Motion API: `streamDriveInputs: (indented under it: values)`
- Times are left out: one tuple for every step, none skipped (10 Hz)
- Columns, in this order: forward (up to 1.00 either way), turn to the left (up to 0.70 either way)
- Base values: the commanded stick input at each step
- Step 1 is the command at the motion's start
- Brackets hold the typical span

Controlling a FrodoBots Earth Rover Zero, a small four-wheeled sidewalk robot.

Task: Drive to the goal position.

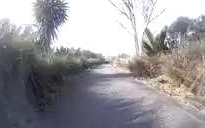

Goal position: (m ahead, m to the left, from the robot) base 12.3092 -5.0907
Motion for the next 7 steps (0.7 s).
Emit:
streamDriveInputs:
  values:
    - [0.45,0.00]
    - [0.45,-0.02]
    - [0.45,-0.04]
    - [0.45,-0.27]
    - [0.45,-0.27]
    - [0.45,-0.27]
    - [0.45,-0.27]
